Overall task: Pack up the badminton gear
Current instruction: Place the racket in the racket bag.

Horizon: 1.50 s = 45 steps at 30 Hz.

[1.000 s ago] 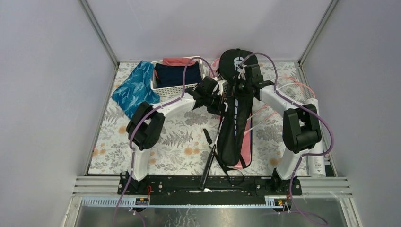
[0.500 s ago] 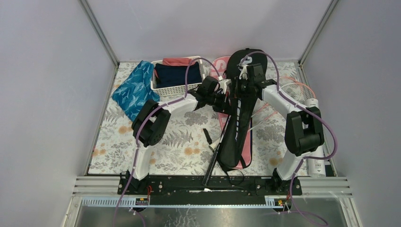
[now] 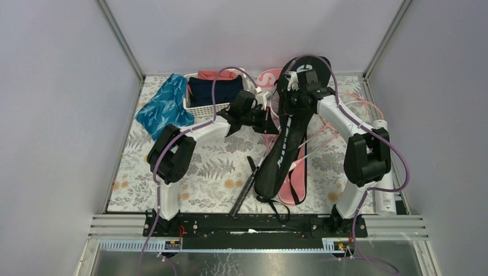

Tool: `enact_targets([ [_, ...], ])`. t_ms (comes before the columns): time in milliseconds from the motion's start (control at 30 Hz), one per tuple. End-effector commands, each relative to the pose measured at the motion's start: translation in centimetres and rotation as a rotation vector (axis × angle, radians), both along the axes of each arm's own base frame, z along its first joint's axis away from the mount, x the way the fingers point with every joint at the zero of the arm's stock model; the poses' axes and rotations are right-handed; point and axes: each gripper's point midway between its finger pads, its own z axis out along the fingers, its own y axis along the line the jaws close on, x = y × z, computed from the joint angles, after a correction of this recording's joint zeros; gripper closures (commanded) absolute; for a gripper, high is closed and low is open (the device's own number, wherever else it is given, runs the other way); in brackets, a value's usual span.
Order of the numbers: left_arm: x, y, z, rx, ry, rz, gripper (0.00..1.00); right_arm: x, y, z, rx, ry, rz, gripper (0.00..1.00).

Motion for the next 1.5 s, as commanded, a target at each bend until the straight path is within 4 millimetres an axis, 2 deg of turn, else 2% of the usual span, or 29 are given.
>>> enact_targets([
  [0, 1.4, 0.6, 5.9, -0.066, -0.217, 0.041, 1.0, 0.7, 0.8, 1.3, -0.018, -0.035, 0.063, 1.0],
  [233, 2.4, 4.2, 6.1, 0.065, -0.257, 0.185, 1.0, 1.6, 1.8, 2.1, 0.005, -0.042, 0.13, 1.0],
  [533, 2.0, 7.4, 5.9, 0.122, -0.251, 0.277, 1.0, 2.9, 4.0, 1.1, 0.073, 0.021, 0.182, 1.0],
  [767, 0.7, 7.6, 6.3, 0.095, -0.262, 0.249, 1.0, 3.3, 5.5, 2.1, 0.093, -0.021, 0.175, 1.0],
  [967, -0.8, 6.4, 6.3, 0.004, -0.244, 0.173, 1.0, 3.6, 5.6, 3.8, 0.074, -0.097, 0.164, 1.0],
  [1100, -2.0, 5.2, 6.5, -0.063, -0.206, 0.117, 1.0, 3.0, 4.7, 3.8, 0.006, -0.113, 0.198, 1.0],
  [1333, -3.0, 4.3, 6.3, -0.098, -0.193, 0.087, 1.0, 2.7, -0.1, 2.8, -0.248, -0.185, 0.164, 1.0],
  [1467, -3.8, 3.4, 5.9, -0.117, -0.183, 0.05, 1.0, 2.3, -1.1, 2.4, -0.296, -0.186, 0.148, 1.0],
])
